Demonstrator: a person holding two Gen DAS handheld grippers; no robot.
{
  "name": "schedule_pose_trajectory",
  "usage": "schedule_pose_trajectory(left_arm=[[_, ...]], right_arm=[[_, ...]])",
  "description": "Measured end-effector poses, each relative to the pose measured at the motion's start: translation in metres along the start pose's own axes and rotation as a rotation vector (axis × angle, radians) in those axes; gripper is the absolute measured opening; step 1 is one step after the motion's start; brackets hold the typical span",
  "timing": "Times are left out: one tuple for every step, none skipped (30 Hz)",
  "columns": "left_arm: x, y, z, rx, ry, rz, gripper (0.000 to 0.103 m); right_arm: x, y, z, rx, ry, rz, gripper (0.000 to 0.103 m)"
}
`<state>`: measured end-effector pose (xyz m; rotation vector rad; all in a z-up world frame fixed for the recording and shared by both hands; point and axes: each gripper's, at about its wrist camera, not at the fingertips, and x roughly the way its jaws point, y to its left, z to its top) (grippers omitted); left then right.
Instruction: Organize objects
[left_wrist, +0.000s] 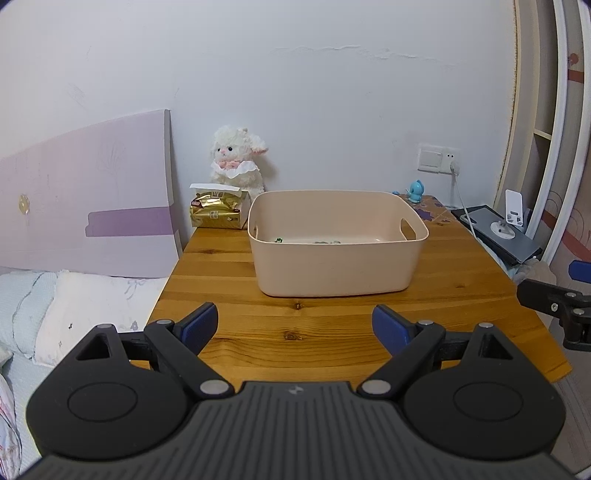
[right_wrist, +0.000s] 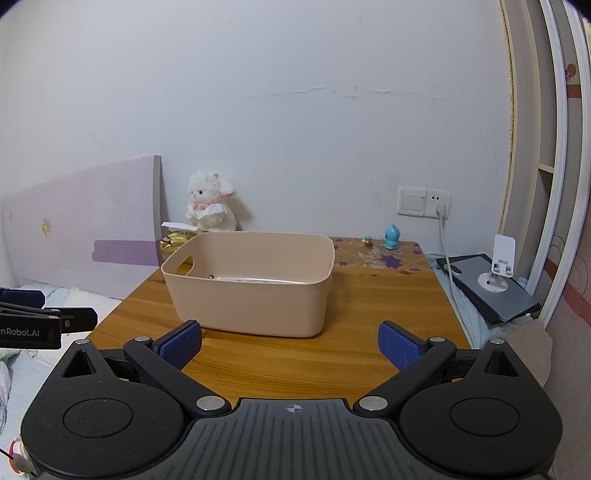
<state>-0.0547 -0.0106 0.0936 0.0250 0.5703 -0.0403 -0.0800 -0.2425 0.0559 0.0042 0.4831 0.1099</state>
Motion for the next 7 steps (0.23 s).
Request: schedule_pose_trajectory(left_arm=[[0.0008,0.0009,0.0002,-0.001,0.001,0.001,0.091],[0.002,0.0019,0.0005,-0.002,0.003,0.001,0.091],[0.003,0.0023,0.0009,-0.002,0.005,0.001,0.091],[0.0043,0.0025,0.0011,-0.002,0.007,0.0,0.091],[0.0057,0.0031,0.0015,-0.001,0.009,-0.001,0.091],[0.0073,0.0032,0.0018,0.002,0.012,-0.002,0.091],[0.0086,0.0031,0.002,0.005,0.013,-0.003,0.091]], right_arm=[[0.0011,0.0005,0.0001,-0.002,0.002,0.0,0.103],[0.0024,0.0012,0.0003,-0.004,0.005,0.0,0.103],[0.0033,0.0017,0.0002,-0.006,0.007,0.0,0.103],[0.0044,0.002,0.0005,-0.007,0.009,-0.002,0.103],[0.0052,0.0011,0.0007,-0.007,0.01,-0.003,0.103],[0.0066,0.0004,0.0008,-0.006,0.012,-0.003,0.103],[0.0082,0.0002,0.0009,-0.005,0.014,-0.005,0.103]])
